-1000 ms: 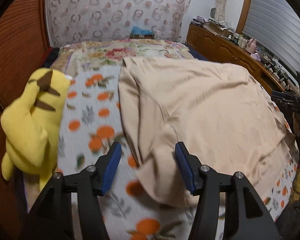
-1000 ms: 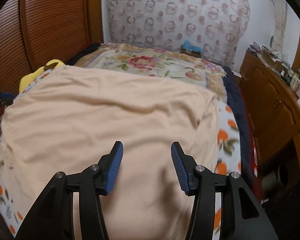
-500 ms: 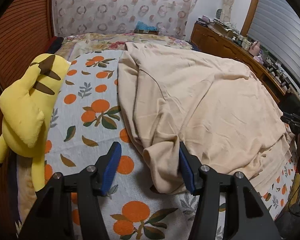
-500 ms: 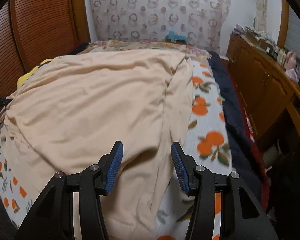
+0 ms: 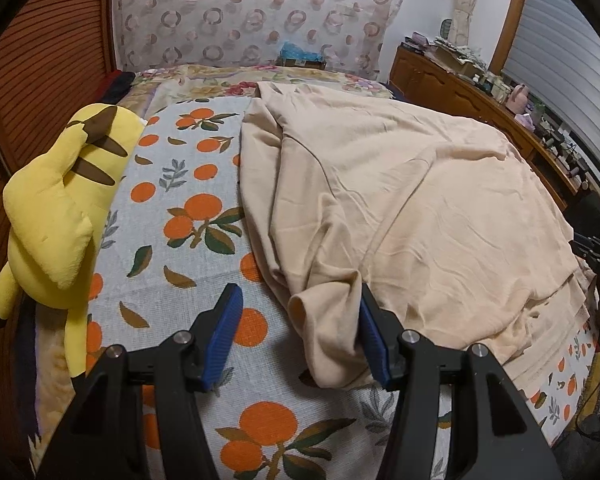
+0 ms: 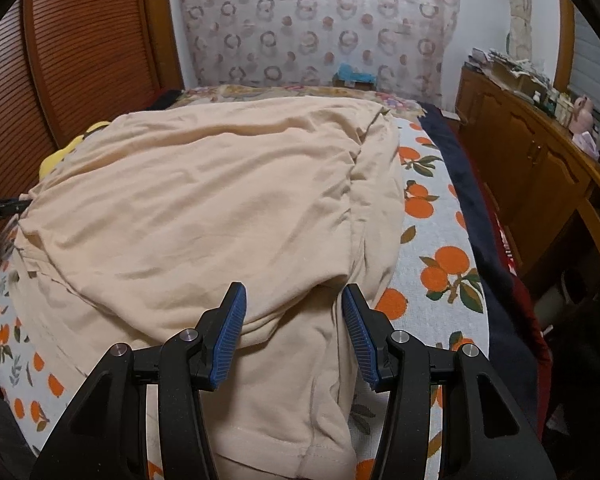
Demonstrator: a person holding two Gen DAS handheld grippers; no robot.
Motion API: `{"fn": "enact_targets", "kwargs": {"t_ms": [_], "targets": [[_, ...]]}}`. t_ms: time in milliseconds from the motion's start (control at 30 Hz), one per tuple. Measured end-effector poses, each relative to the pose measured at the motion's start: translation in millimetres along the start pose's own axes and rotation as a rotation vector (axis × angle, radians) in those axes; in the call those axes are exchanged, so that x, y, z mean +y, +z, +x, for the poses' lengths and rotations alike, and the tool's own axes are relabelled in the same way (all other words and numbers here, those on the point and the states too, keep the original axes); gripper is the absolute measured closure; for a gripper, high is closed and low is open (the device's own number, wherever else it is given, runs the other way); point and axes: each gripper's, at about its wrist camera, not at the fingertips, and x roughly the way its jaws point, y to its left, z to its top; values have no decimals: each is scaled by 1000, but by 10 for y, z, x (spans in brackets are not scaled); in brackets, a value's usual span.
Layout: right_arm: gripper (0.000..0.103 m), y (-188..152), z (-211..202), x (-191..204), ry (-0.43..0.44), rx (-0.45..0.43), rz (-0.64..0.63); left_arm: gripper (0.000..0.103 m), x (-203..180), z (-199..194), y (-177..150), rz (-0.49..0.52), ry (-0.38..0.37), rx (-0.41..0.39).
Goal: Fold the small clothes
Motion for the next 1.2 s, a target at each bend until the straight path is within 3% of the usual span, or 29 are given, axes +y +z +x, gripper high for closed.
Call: {"fn": "enact_targets", "kwargs": {"t_ms": [367,633,1067,1133,1167,1200], "targets": [[51,-46,53,8,-11,32,-12,47,-42,-35,-14,-22,23,-9],[51,-53,44,-11,-8,31,-8,47,-123,-92,-57,-28,-84,-18],[51,-54,43,-12,-8,31,-8,47,-253,6,-42,29,-12,-3],[51,-54,44,-11,-8,31,-8,65,-282,1,-28,42,-41,-3],[51,-54,44,-11,-9,31,-9,81,-299,-7,-15,41,-47,-2],[51,-61,39,-12,-10,31,-10,90,-337,-26,1,45,-31,-9]]}}
